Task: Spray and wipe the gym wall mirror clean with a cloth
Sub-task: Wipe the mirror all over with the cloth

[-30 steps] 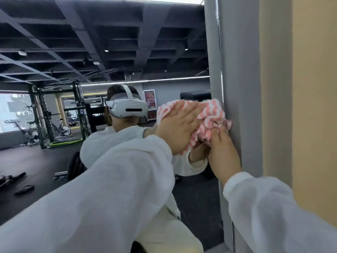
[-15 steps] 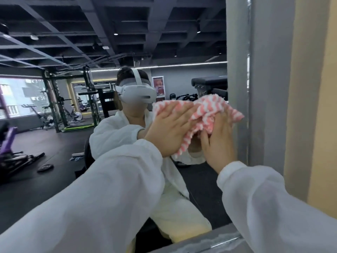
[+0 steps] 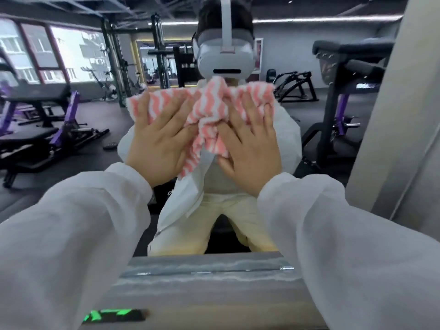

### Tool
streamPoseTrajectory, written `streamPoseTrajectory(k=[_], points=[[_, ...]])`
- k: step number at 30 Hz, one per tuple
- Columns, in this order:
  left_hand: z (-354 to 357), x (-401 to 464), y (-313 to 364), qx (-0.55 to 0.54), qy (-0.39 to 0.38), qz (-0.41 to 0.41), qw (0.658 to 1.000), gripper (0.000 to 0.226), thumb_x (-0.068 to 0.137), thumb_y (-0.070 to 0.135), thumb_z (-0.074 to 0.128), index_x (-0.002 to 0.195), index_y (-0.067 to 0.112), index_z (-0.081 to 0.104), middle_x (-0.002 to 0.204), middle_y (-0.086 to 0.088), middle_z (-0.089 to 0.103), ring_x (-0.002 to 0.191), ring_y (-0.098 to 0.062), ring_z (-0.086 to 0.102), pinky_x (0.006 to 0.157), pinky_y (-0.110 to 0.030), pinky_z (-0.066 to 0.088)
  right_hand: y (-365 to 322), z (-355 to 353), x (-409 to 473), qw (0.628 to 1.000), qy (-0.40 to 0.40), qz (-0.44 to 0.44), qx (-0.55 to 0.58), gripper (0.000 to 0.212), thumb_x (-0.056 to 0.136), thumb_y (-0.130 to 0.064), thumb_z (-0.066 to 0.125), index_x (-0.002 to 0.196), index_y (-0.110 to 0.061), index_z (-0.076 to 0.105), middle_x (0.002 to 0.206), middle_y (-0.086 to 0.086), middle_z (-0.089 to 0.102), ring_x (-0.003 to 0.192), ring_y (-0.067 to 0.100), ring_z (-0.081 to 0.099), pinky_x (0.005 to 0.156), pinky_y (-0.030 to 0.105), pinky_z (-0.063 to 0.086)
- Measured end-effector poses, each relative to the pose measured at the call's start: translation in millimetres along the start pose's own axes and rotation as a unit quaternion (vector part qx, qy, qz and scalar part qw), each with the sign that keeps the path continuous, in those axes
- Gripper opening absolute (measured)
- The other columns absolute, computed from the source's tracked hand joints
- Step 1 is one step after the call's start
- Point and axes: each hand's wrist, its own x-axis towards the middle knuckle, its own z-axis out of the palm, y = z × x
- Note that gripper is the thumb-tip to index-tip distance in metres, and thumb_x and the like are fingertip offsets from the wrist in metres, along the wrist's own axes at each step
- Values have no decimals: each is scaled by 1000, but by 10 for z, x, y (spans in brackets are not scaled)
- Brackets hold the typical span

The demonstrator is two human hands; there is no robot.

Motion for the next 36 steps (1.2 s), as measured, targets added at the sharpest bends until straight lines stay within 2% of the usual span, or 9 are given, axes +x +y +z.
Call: streamPoseTrajectory(k=[6,10,14,17,22,24,26,30,36], points=[[53,-909,433,-57,-75,37,995,36,86,21,39,120,12,45,158,-2,9,146,-21,3,113,-54,-8,-326,218,-1071,979,-155,-125,-28,56,84,-28,50,135,-11,39,143,16,30,134,40,27,114,57,6],[60,-1667,788,-101,-157,89,978,39,77,21,38,113,16,52,159,1,-5,146,-19,-7,113,-53,-7,-589,243,-1574,936,-289,-200,-30,62,71,-36,59,127,-10,51,134,11,52,129,35,32,113,53,2],[-3,-2298,892,-121,-255,131,950,45,90,27,31,102,14,72,147,1,39,145,-18,-8,116,-48,-6,-968,353,-1799,868,-440,-229,2,60,77,-49,47,123,-15,64,128,0,62,129,26,41,114,45,8],[-57,-2646,851,-128,-309,134,933,57,100,32,16,114,17,68,155,5,19,146,-17,-7,116,-44,-2,-1338,433,-1825,820,-538,-182,73,67,81,-50,26,125,-15,62,127,-2,62,126,19,51,109,40,20],[-121,-2828,885,-174,-325,95,925,72,103,37,1,114,16,69,135,4,47,146,-15,-5,111,-40,13,-1506,465,-1915,813,-543,-197,73,66,101,-46,19,150,-9,-5,160,4,-2,146,22,-13,110,38,-21],[-92,-2752,1038,-188,-308,72,930,73,103,38,0,113,17,69,130,3,56,146,-13,-4,107,-39,15,-1394,364,-1921,807,-550,-206,68,66,102,-47,18,149,-11,-11,159,4,-8,145,21,-16,109,37,-23],[-25,-2641,1236,-187,-298,73,933,74,102,39,0,111,18,70,131,4,54,145,-15,4,109,-38,13,-1217,312,-2059,816,-543,-188,71,62,101,-46,19,147,-10,-5,159,4,4,147,22,-4,113,38,-17],[95,-2371,1661,-173,-281,54,943,74,102,37,2,105,20,74,133,10,51,146,-15,3,113,-36,4,-932,85,-2261,804,-578,-124,70,65,84,-50,30,119,-4,59,120,8,66,118,25,58,112,40,9],[50,-1298,1460,-143,-166,2,976,47,87,26,33,115,9,66,143,-2,44,134,-24,29,113,-47,2,-371,-68,-1742,930,-359,-82,-10,47,80,-25,53,119,-2,63,130,18,56,128,33,35,115,50,7]])
